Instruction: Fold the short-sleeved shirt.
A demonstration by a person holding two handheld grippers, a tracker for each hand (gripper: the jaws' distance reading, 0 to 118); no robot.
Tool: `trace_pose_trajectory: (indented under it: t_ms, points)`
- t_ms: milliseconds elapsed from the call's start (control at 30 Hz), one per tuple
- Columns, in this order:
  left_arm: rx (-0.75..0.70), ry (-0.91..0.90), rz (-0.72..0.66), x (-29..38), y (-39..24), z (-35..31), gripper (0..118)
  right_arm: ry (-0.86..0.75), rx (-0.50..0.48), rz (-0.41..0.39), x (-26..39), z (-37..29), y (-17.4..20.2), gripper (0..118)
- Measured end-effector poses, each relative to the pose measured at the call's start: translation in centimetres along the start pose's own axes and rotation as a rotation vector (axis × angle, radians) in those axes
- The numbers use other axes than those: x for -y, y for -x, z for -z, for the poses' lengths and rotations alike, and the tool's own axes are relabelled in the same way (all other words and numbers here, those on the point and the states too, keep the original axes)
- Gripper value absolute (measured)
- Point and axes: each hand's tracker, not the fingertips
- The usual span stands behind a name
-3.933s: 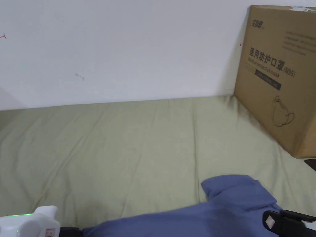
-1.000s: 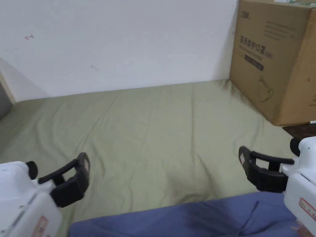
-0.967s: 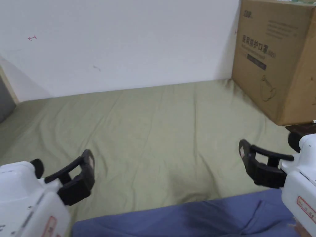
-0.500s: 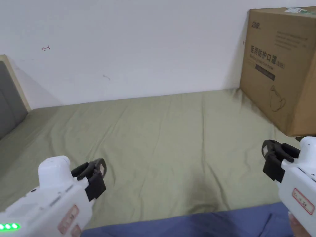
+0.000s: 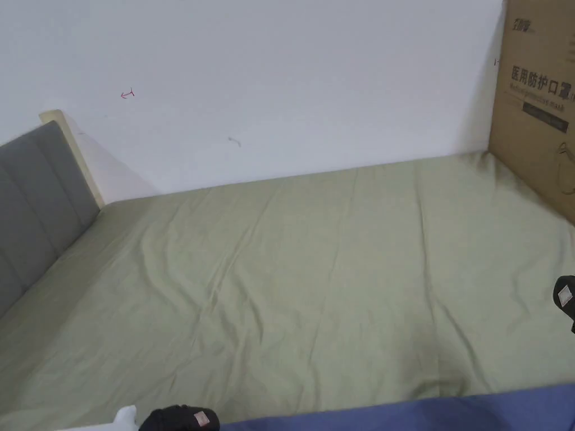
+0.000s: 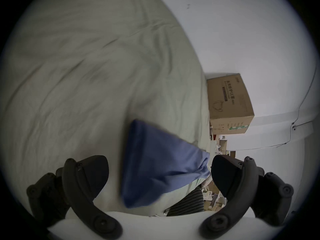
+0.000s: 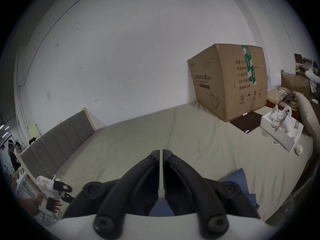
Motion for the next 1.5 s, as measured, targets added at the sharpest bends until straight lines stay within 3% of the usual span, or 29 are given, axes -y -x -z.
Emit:
trace_pose_trajectory:
  t_ms: [67, 167, 300, 367, 400, 467, 533, 567, 600, 700, 800, 933, 1133, 1300, 1333, 1400, 1433, 1500]
  points:
    - [-0.004, 0.010, 0.002, 2.5, -1.0, 0.6, 118, 0.021, -0.006, -0.027, 0.0, 0.1, 0.5, 4]
    - [0.174, -0.034, -0.013, 3.6, -1.5, 0.8, 118, 0.042, -0.016, -0.046, 0.1, 0.1, 1.0, 4]
    - [0.505, 0.061, -0.184, 5.4, -0.8, 3.5, 118, 0.077, -0.022, -0.022, 0.2, 0.5, 1.4, 4]
    - [0.493, 0.032, -0.143, 4.8, -1.2, 2.9, 112, 0.101, -0.023, -0.007, 0.3, 0.7, 1.5, 4]
    - [0.483, -0.014, -0.117, 4.6, -1.1, 2.9, 95, 0.112, -0.020, -0.006, 0.3, 0.8, 1.5, 4]
    - [0.377, -0.063, -0.105, 4.3, -0.5, 2.9, 4, 0.124, -0.016, -0.003, 0.4, 0.8, 1.5, 4]
    - [0.003, -0.025, -0.038, 4.4, 1.4, 2.1, 4, 0.130, -0.013, 0.006, 0.5, 0.7, 1.3, 4]
    - [0.227, -0.098, -0.067, 4.1, 0.3, 2.6, 4, 0.131, -0.010, 0.009, 0.5, 0.7, 1.3, 4]
    - [0.140, -0.077, -0.036, 3.6, 2.4, 5.6, 4, 0.135, -0.007, 0.012, 0.5, 0.7, 1.2, 4]
    - [-0.029, -0.095, 0.090, 2.4, 1.7, 4.9, 4, 0.143, 0.002, 0.015, 0.2, 0.7, 0.8, 4]
    - [-0.134, -0.158, 0.241, 3.2, -3.9, 3.2, 4, 0.134, 0.005, 0.029, -0.1, 0.4, 0.3, 4]
    - [-0.578, -0.284, 0.550, 3.3, -5.7, -1.2, 5, 0.139, 0.004, 0.045, 0.0, 0.1, -0.3, 4]
    - [-0.374, -0.210, 0.488, 6.6, -12.1, 1.2, 5, 0.157, 0.002, 0.058, 0.3, -0.4, -1.1, 4]
    - [-0.086, 0.029, 0.423, 9.3, -18.5, 8.1, 6, 0.151, 0.003, 0.070, -0.1, -1.2, -1.7, 4]
    - [-0.043, 0.061, 0.416, 9.6, -19.4, 9.7, 13, 0.150, 0.005, 0.069, -0.1, -1.3, -1.8, 4]
    - [0.018, 0.100, 0.436, 10.6, -21.0, 12.7, 63, 0.147, 0.010, 0.069, -0.3, -1.5, -2.2, 4]
    - [0.046, 0.128, 0.437, 11.0, -21.6, 13.8, 75, 0.147, 0.013, 0.067, -0.3, -1.6, -2.4, 4]
    - [0.066, 0.135, 0.410, 11.4, -22.0, 15.1, 86, 0.147, 0.023, 0.062, -0.3, -1.7, -2.8, 4]
